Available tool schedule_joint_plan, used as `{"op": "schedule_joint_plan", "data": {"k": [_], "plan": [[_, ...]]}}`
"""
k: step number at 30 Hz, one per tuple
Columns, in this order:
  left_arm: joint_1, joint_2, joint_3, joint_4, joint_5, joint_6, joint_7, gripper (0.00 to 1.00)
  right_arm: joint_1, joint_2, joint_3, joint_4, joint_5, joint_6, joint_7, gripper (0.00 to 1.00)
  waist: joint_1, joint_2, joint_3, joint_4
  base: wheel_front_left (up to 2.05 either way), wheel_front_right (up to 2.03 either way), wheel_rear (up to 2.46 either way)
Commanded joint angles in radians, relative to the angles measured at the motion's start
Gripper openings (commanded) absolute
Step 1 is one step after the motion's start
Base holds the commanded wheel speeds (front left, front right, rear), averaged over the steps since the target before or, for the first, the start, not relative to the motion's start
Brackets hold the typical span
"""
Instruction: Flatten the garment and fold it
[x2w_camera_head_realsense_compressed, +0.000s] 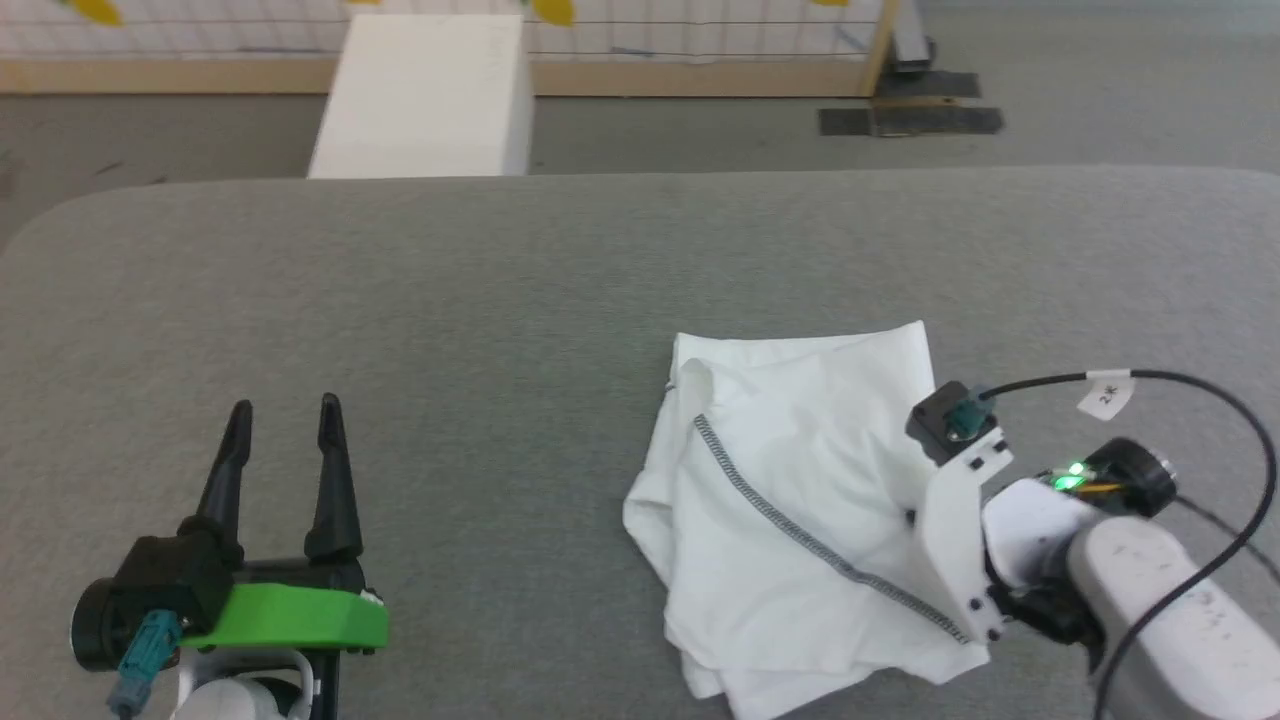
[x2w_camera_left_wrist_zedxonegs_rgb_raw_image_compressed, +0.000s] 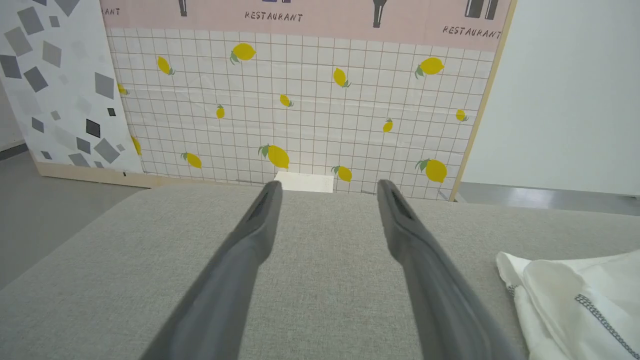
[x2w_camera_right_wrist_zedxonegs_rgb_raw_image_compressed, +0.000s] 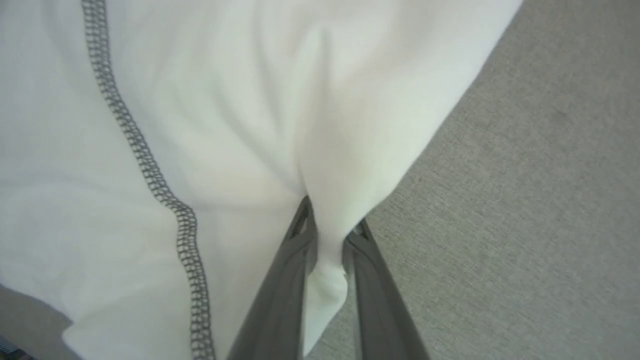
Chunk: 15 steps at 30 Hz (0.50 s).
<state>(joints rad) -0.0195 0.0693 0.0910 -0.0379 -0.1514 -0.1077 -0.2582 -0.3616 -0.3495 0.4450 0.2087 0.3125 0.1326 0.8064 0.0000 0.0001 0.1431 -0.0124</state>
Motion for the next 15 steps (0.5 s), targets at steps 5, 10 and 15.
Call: {"op": "schedule_joint_plan", "data": {"k": [5,10,15], "plan": [[-0.001,-0.002,0.011,-0.036,-0.003,0.008,-0.004,1.0,-0.096,-0.172,0.103,-0.049,0.086,-0.002,0.031,0.0,0.0,-0.0001,0.058,-0.227,0.0,0.0,0.0],[-0.042,0.019,-0.002,-0.062,0.01,0.002,-0.004,1.0,-0.198,-0.3,0.163,-0.062,0.126,-0.002,0.007,0.0,0.0,-0.0001,0.139,-0.301,0.0,0.0,0.0],[-0.094,0.055,-0.018,-0.092,0.017,-0.004,0.002,1.0,-0.279,-0.401,0.185,-0.019,0.132,-0.002,-0.055,0.0,0.0,-0.0001,0.238,-0.308,0.0,0.0,0.0]]}}
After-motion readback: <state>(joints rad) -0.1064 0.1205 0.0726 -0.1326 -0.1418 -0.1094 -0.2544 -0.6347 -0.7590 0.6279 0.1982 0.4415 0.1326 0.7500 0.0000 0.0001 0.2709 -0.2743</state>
